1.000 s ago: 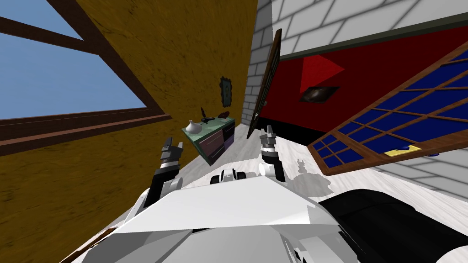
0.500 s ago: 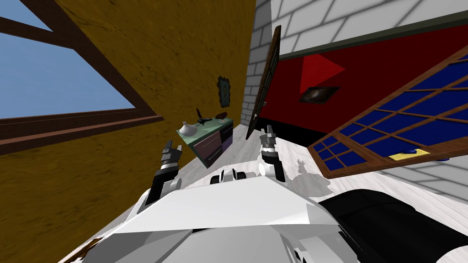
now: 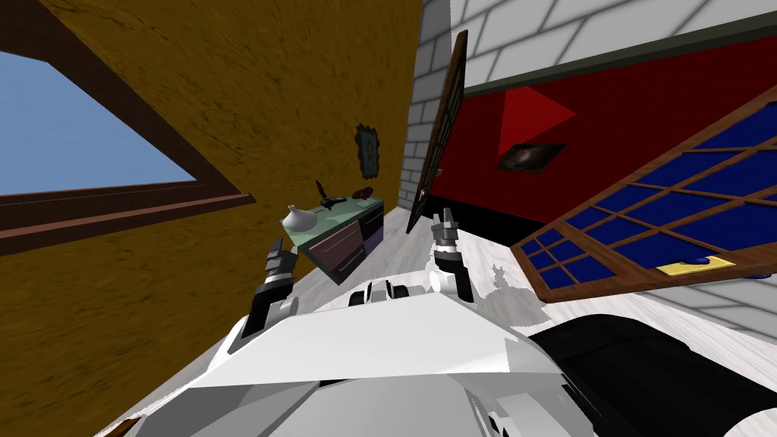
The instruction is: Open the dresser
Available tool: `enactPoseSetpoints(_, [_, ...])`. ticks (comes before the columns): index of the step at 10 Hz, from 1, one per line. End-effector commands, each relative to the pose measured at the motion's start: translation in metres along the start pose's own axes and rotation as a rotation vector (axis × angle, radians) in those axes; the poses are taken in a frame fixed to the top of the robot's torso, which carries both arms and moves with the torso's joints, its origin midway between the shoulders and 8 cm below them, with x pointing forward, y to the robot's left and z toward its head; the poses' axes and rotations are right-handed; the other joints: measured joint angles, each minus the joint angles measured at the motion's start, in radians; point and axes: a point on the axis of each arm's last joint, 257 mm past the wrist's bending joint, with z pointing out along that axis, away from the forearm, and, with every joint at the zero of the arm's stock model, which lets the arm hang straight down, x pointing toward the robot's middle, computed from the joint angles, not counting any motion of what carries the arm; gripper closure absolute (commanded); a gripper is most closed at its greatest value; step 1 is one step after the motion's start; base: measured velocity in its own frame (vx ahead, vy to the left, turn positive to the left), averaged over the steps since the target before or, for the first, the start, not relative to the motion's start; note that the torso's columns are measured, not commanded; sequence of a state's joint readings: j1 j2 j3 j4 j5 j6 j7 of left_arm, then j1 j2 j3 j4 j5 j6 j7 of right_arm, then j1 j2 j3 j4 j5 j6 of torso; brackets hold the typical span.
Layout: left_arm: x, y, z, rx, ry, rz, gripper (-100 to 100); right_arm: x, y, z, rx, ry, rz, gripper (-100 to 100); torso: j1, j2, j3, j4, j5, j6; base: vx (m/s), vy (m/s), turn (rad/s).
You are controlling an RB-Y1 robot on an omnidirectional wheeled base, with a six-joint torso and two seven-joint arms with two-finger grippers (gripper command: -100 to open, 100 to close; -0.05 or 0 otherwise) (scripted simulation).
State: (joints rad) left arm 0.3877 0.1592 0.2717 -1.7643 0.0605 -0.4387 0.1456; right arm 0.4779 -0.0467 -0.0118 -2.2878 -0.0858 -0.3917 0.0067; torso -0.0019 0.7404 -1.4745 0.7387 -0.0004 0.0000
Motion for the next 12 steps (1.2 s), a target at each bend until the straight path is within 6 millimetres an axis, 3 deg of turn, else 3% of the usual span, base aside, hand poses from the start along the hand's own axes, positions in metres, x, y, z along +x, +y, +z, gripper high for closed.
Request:
enactPoseSetpoints(1, [-0.021, 0.017, 0.001, -0.027, -0.035, 0.005, -100, 0.0, 0.0, 0.0, 0.0, 0.0, 0.0, 0, 0.003, -0.001, -0.001, 0.0, 0.0, 0.0, 0.08, -0.102, -0.009])
enactPoseSetpoints(3, [-0.023, 0.028, -0.003, -0.05, -0.04, 0.005, -100, 0.0, 0.0, 0.0, 0.0, 0.0, 0.0, 0, 0.002, -0.003, -0.002, -0.001, 0.001, 0.0, 0.068, -0.075, 0.002])
enactPoseSetpoints(8, [-0.064, 0.063, -0.005, -0.103, -0.118, 0.009, -100, 0.0, 0.0, 0.0, 0.0, 0.0, 0.0, 0, 0.002, -0.003, -0.002, -0.001, 0.0, 0.0, 0.08, -0.093, -0.004])
enactPoseSetpoints(12, [-0.081, 0.088, -0.014, -0.152, -0.153, 0.009, -100, 0.0, 0.0, 0.0, 0.0, 0.0, 0.0, 0, 0.002, -0.002, -0.001, 0.0, 0.001, 0.0, 0.055, -0.066, -0.002])
